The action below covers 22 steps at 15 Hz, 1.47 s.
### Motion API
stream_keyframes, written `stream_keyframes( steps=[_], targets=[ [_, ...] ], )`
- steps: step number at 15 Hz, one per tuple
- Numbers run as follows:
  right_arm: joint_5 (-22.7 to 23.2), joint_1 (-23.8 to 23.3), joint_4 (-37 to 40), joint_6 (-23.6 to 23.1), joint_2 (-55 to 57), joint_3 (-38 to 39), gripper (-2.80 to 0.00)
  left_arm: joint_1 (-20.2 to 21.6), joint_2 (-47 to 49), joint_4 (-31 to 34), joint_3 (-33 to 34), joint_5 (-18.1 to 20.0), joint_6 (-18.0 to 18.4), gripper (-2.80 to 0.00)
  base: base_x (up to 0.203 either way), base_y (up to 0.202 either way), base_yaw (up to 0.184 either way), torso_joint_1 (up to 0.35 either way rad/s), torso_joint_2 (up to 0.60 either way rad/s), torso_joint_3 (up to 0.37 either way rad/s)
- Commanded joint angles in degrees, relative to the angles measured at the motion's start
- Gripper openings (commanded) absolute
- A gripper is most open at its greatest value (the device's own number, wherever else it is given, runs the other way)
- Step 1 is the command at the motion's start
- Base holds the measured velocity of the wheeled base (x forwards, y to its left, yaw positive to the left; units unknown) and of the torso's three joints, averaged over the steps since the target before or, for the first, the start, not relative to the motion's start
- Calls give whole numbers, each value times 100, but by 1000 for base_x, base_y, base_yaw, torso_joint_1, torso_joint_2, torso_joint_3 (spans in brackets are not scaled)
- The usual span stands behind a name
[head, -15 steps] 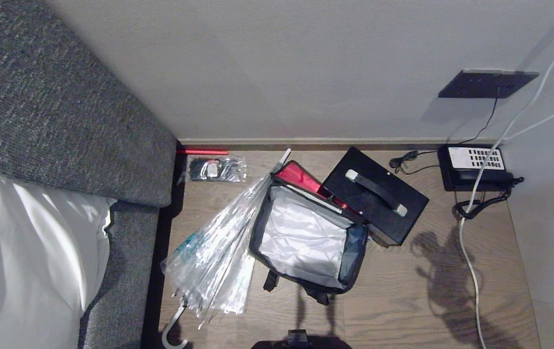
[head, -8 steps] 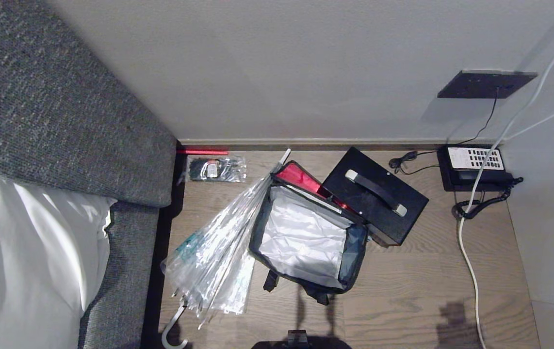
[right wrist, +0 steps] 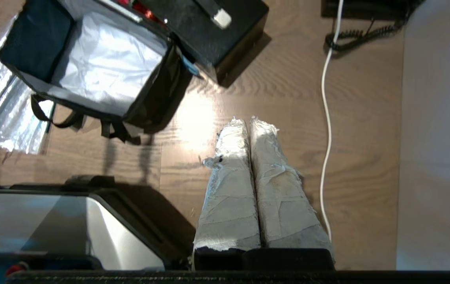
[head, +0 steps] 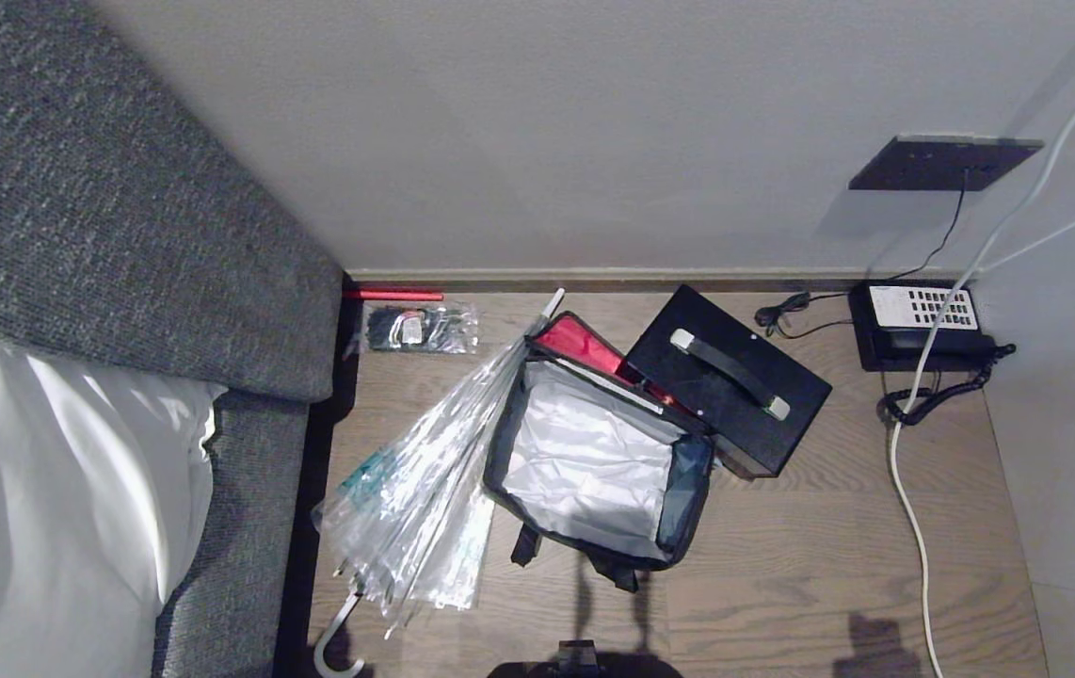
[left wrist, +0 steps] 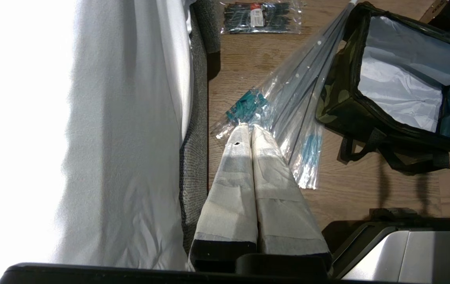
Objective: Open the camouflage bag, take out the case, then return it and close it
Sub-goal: Grip the handle again
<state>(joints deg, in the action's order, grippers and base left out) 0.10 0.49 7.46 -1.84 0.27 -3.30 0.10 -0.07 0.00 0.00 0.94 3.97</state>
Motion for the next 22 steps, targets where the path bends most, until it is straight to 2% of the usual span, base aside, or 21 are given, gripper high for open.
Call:
stream_keyframes(
  steps=[1,22],
  targets=[
    [7,4,45,14,-203,14,-280,-1,7,0,0,3,-2,-280,0,0,0,0,0,0],
    [-1,4,45,52,-203,14,-280,-1,7,0,0,3,-2,-280,0,0,0,0,0,0]
  ],
)
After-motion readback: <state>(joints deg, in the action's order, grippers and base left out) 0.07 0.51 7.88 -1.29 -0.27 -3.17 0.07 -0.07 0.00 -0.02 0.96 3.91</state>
